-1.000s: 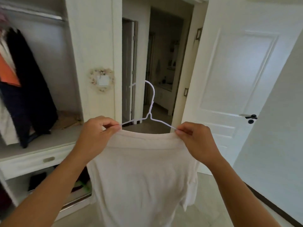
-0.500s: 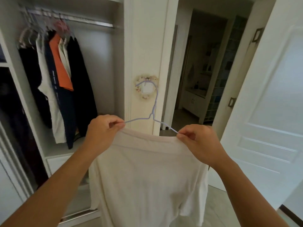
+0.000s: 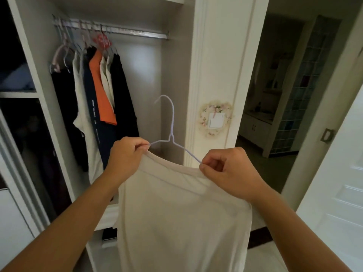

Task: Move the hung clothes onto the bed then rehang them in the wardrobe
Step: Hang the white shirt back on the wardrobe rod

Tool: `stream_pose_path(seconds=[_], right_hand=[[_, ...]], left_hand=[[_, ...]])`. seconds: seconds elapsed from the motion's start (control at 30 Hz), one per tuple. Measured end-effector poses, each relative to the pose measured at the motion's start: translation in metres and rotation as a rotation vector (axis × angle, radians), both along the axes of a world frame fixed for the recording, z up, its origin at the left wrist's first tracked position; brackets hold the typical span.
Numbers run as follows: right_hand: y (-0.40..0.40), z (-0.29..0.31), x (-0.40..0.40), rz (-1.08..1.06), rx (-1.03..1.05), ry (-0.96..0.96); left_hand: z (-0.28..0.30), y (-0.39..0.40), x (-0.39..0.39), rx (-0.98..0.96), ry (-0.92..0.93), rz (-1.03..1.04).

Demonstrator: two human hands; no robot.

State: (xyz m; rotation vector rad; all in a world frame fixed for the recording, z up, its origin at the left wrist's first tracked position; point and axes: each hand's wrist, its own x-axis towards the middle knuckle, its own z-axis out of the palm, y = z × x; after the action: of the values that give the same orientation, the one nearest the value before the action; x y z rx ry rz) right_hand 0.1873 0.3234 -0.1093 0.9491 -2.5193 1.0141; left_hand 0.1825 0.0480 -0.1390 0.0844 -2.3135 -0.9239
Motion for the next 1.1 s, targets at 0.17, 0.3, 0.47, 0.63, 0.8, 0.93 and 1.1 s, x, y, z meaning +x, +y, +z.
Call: stream_pose_path(seconds=[0.17,0.3,0.47,0.63,0.8,0.93,1.1], right_hand=[[-0.044,0.002,-0.056,0.035,-0.071,0.054],[-0.077,0.009,-0.11,0.019,-0.121,0.103],[-0.122,0.025,-0.17,-0.027,-0.133,0.144],[-0.164,0.048,-0.221,-0.09,-0.132,0.186],[-0.211,0.066,-0.267,-0.137,-0.134,0.237],[-0.258,0.078,-0.302,-0.184,-0.143,0.266],[-0.312,0.101,-0.342,-0.239,-0.151,0.299]], left_hand=[[0.003,-0.025,-0.058,-0.013,-0.015,0.019],[0.01,-0.046,-0.101,-0.016,-0.066,0.023],[0.03,-0.071,-0.141,-0.144,-0.037,0.056],[0.048,-0.098,-0.175,-0.226,-0.058,0.085],[0.069,-0.126,-0.215,-0.279,-0.073,0.091],[0.085,-0.16,-0.255,-0.346,-0.084,0.127],[0.119,-0.205,-0.291,-0.518,-0.004,0.14]])
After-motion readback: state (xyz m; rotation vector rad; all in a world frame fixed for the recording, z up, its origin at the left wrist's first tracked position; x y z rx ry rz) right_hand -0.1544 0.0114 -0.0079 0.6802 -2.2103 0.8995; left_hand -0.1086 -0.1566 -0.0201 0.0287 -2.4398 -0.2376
